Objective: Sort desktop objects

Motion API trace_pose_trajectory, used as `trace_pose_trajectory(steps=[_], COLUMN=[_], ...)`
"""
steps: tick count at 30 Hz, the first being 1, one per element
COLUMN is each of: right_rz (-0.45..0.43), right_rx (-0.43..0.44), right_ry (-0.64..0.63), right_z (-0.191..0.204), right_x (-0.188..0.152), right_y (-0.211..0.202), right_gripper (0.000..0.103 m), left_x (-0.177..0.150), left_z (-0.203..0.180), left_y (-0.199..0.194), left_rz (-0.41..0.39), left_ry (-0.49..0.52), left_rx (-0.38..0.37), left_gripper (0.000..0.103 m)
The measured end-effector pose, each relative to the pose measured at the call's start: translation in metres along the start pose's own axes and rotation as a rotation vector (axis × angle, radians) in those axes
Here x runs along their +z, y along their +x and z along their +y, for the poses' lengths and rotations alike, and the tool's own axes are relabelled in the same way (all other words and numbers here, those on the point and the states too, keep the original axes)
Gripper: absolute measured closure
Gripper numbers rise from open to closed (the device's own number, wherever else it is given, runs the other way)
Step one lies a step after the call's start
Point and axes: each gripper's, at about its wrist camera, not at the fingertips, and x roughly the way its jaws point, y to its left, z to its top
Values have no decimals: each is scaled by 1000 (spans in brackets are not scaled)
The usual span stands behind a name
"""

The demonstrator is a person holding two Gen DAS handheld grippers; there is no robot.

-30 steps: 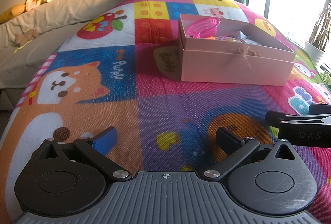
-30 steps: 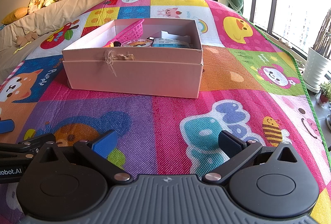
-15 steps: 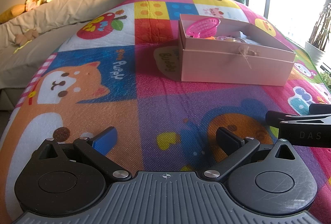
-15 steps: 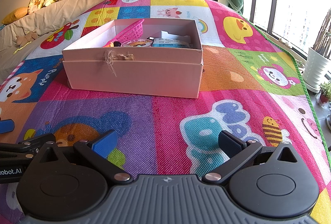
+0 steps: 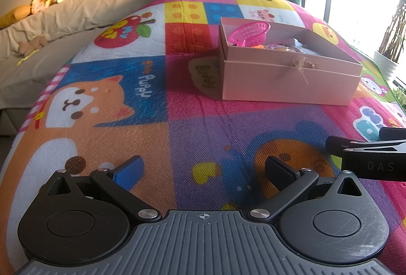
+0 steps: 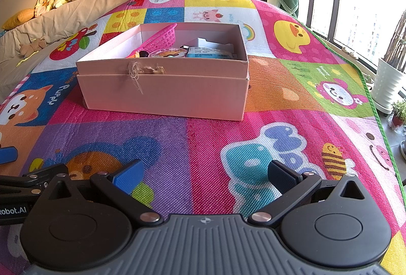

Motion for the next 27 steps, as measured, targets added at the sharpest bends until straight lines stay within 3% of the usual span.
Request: trace_pose_trajectory(steps=[19,27], right_rz=[0,0], right_rx=[1,0], right_ry=[1,0], right_z=[0,0], right_x=[0,0], right_y=[1,1], right_gripper=[0,0], left_x=[6,4], left_z=[2,3], left_y=[4,2], left_rz=[36,12], left_ry=[-4,-17], left_rx=[-18,-21], left_gripper=[0,0])
